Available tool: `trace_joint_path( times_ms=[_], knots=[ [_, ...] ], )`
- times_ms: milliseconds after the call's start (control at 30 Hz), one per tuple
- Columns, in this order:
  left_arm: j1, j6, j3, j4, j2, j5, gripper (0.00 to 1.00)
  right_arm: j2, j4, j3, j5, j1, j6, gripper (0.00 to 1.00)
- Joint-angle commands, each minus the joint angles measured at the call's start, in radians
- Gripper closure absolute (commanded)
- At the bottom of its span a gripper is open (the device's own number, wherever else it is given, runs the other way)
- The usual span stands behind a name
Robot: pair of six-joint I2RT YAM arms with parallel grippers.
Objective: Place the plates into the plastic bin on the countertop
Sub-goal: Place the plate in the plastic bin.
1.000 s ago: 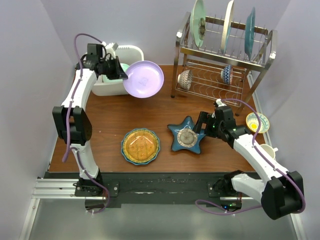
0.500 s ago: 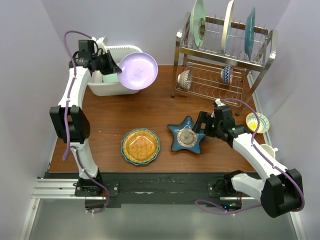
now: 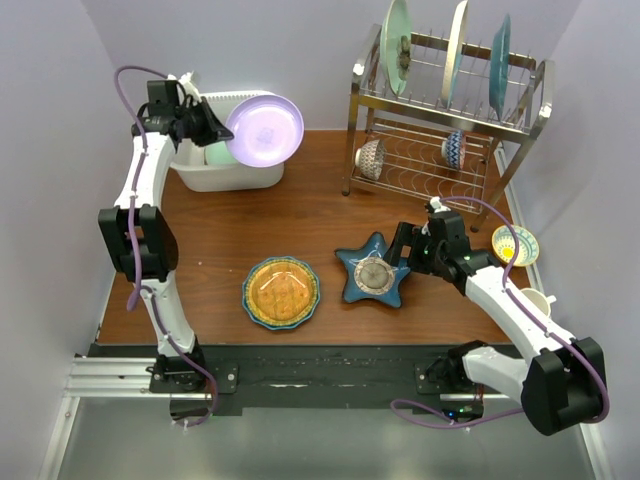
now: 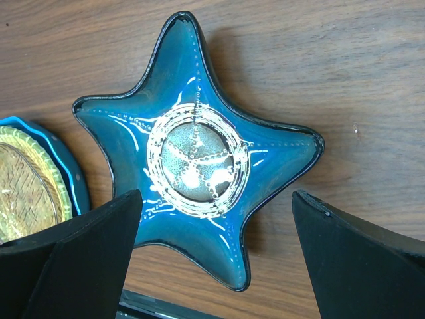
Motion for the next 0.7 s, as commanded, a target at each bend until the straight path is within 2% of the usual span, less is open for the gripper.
trace_joint_path(
  times_ms=[0, 367, 667],
  knots=[
    [0.022, -0.061, 0.048, 0.095, -0.004, -0.009, 1.00, -0.014, 0.027, 0.006, -0.002, -0.003, -0.007, 0.01],
    [0.055, -0.110, 0.071, 0.153, 0.025, -0.056, 1.00, -0.006, 0.033, -0.010, -0.005, -0.004, -0.008, 0.01],
    [0.060, -0.124, 0.051, 0.198, 0.033, -0.159, 1.00, -0.011, 0.035, -0.019, -0.002, -0.004, -0.010, 0.01]
  ],
)
